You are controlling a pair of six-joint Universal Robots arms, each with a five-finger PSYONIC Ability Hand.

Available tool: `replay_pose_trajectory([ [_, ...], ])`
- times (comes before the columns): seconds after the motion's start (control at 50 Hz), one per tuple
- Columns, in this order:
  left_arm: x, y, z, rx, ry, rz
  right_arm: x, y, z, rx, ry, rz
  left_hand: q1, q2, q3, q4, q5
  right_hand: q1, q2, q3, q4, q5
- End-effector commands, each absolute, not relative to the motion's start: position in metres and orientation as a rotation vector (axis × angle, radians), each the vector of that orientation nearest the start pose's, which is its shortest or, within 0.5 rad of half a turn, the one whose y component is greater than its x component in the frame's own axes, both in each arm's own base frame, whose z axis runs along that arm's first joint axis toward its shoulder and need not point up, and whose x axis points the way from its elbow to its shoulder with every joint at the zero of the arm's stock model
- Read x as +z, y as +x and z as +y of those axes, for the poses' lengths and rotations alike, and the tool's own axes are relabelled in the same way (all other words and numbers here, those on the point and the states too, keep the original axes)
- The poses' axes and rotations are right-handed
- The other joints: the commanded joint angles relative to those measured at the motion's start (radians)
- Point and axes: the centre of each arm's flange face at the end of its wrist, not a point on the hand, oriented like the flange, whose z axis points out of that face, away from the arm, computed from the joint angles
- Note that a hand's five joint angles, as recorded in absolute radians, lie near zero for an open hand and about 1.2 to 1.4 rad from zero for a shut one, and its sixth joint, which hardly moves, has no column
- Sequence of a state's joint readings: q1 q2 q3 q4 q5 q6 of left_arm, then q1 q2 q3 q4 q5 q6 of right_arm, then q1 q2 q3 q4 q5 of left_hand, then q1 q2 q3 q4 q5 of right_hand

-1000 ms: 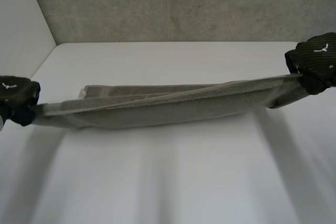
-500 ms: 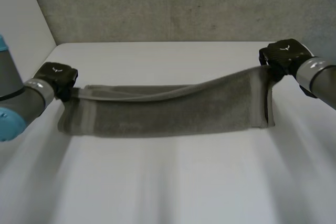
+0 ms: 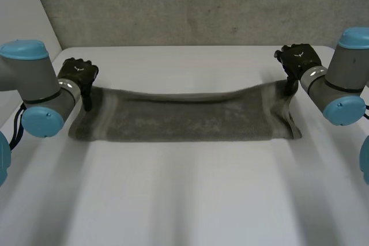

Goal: Fold the towel.

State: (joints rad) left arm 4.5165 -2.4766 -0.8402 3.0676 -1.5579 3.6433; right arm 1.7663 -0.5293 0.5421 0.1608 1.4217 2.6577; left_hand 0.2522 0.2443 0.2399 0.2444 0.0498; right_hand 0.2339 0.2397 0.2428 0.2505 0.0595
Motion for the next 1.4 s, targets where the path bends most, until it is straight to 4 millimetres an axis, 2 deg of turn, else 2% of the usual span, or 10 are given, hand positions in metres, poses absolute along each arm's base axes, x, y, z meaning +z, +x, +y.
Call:
replay_pose_trajectory([
  [0.02,0.172,-0.219,-0.432,-1.808,0.786,2.188,0.177,0.241,-0.464,-2.116,-1.106,2.204,-0.074,-0.066,-0.062,-0.066,-0.046,-0.059,-0.065,-0.068,-0.076,-0.060],
  [0.22,0.187,-0.213,-0.420,-1.795,0.781,2.199,0.175,0.239,-0.456,-2.024,-1.239,2.190,-0.074,-0.066,-0.062,-0.066,-0.046,-0.059,-0.065,-0.068,-0.076,-0.060],
  [0.34,0.184,-0.211,-0.412,-1.766,0.785,2.224,0.159,0.238,-0.465,-2.009,-1.336,2.029,-0.068,-0.060,-0.056,-0.060,-0.040,-0.059,-0.065,-0.068,-0.076,-0.060],
  [0.48,0.177,-0.211,-0.406,-1.734,0.803,2.249,0.150,0.228,-0.483,-2.161,-1.620,1.916,-0.068,-0.060,-0.056,-0.060,-0.040,-0.059,-0.065,-0.068,-0.076,-0.060],
  [0.76,0.181,-0.212,-0.409,-1.755,0.800,2.235,0.156,0.229,-0.502,-2.446,-1.816,1.592,-0.062,-0.054,-0.050,-0.054,-0.034,-0.059,-0.065,-0.068,-0.076,-0.060],
  [0.92,0.180,-0.212,-0.407,-1.748,0.799,2.241,0.155,0.232,-0.500,-2.400,-1.682,1.559,-0.059,-0.051,-0.047,-0.051,-0.031,-0.059,-0.065,-0.068,-0.076,-0.060],
  [1.08,0.186,-0.212,-0.399,-1.745,0.799,2.252,0.188,0.223,-0.490,-2.172,-1.156,1.885,-0.050,-0.043,-0.038,-0.043,-0.023,-0.059,-0.065,-0.068,-0.076,-0.060],
  [1.12,0.191,-0.210,-0.393,-1.749,0.793,2.255,0.197,0.219,-0.475,-2.032,-0.984,2.052,-0.050,-0.043,-0.038,-0.043,-0.023,-0.059,-0.065,-0.068,-0.076,-0.060],
  [1.28,0.196,-0.205,-0.370,-1.732,0.795,2.286,0.186,0.214,-0.414,-1.645,-0.901,2.312,-0.050,-0.043,-0.038,-0.043,-0.023,-0.059,-0.065,-0.068,-0.076,-0.060],
  [1.4,0.193,-0.204,-0.354,-1.731,0.801,2.290,0.170,0.207,-0.385,-1.658,-0.885,2.329,-0.053,-0.045,-0.041,-0.046,-0.025,0.050,0.044,0.041,0.034,0.050],
])
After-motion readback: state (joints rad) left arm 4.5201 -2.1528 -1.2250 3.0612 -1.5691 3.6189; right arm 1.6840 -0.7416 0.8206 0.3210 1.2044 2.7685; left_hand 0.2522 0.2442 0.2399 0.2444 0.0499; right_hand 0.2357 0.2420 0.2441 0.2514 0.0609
